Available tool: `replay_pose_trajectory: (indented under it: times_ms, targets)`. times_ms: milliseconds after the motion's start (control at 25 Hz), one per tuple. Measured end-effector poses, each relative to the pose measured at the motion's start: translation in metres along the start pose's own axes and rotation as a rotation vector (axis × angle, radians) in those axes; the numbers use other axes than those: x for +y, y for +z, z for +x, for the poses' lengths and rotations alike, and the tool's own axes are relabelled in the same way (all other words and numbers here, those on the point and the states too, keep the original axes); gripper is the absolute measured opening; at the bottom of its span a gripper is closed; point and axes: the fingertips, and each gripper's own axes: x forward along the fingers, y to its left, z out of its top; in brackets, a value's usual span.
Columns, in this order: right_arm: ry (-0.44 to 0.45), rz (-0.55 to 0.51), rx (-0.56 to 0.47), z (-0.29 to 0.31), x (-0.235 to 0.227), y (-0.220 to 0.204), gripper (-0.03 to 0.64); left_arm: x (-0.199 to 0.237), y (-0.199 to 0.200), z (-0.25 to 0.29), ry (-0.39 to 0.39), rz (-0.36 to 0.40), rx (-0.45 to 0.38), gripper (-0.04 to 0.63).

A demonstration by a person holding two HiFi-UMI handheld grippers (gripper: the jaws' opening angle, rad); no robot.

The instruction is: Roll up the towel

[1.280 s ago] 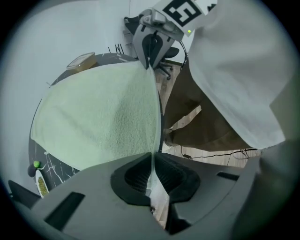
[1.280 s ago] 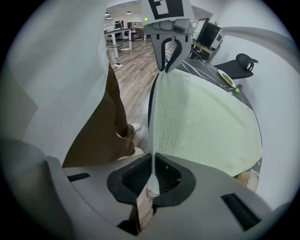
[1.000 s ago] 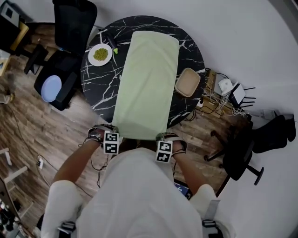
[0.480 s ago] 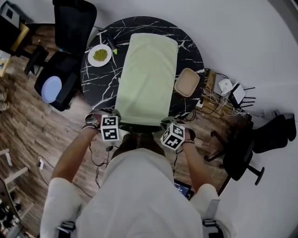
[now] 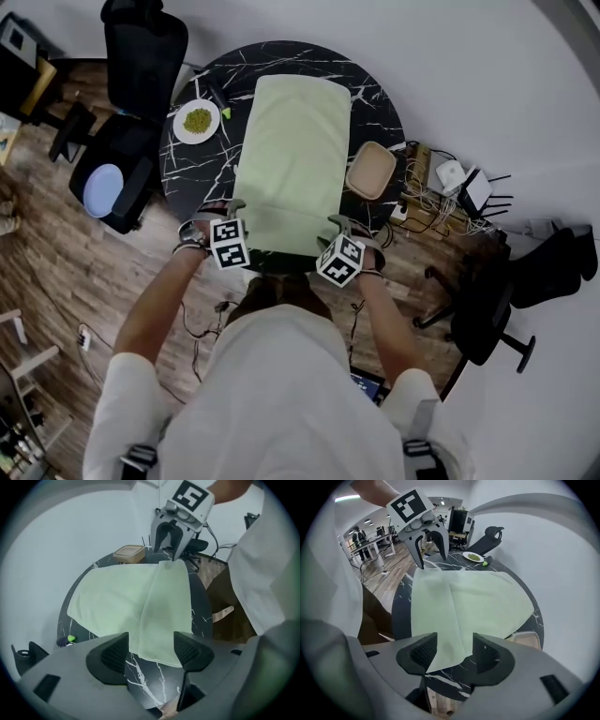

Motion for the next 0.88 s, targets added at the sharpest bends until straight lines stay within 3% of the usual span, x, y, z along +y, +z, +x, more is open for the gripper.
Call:
replay_pose_trajectory:
  times_ms: [160,320,440,880]
  targets:
    - [-0.043,-0.085,-0.025,-0.007,0.011,0.006,0.212,-0.012,-0.001,0.001,-0.003,0.022,0.001,0.281]
    - [0.037,-0.206,-0.028,0.002,0.060,0.014,0.210,-0.045,0.008,0.007,-0.043,0.119,-0.003,0.281]
    - [0.097,-0.204,-0.008,0.014,0.085,0.011,0.208,-0.073,0.011,0.018,-0.080,0.178,0.008,0.281]
    - [0.142,-0.243,0.108,0.043,0.100,-0.010,0.142,-0.093,0.004,0.048,-0.116,0.105,0.078,0.256]
